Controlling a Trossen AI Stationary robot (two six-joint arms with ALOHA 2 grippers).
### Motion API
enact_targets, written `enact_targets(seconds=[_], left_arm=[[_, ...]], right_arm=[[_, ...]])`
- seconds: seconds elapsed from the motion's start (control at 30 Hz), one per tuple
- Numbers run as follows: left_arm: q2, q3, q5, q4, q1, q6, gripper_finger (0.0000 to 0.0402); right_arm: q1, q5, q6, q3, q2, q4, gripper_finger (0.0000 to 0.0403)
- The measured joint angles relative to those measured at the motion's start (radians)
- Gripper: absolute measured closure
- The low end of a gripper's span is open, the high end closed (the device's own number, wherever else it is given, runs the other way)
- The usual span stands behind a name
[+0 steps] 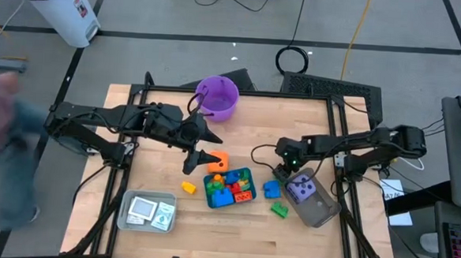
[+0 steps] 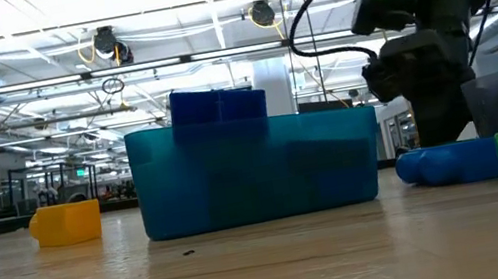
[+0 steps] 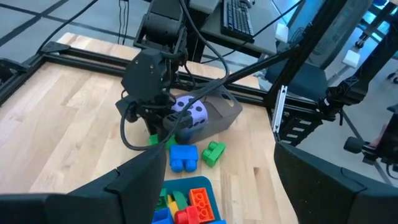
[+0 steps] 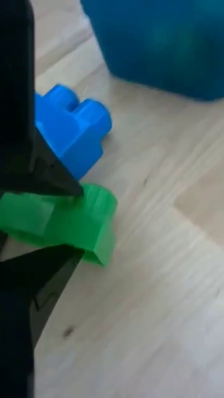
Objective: Pick & Place Toys
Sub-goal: Put the top green game piece into the blue bin
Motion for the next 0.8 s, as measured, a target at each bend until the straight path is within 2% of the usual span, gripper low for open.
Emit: enact_targets(seconds=[0.23, 0.47, 0.57, 0.8], left_arm=[[0.000, 0.000, 0.000, -0.002, 0.000, -0.016, 0.0096], [0.000, 0.000, 0.000, -0.001, 0.000, -0.018, 0.0096], [0.000, 0.000, 0.000, -0.001, 0.000, -0.017, 0.0096], [0.000, 0.000, -0.001, 0.000, 0.003, -0.015, 0.0096]], right_arm=[[0.000, -0.003, -0.003, 0.000, 0.012, 0.030, 0.0339], [-0.022, 0.007, 0.011, 0.002, -0.077, 0.161, 0.0395], [-0.041, 0.007, 0.037, 0.002, -0.136, 0.241, 0.0397], [-0.057, 0.014, 0.130, 0.002, -0.248, 0.546, 0.0400]])
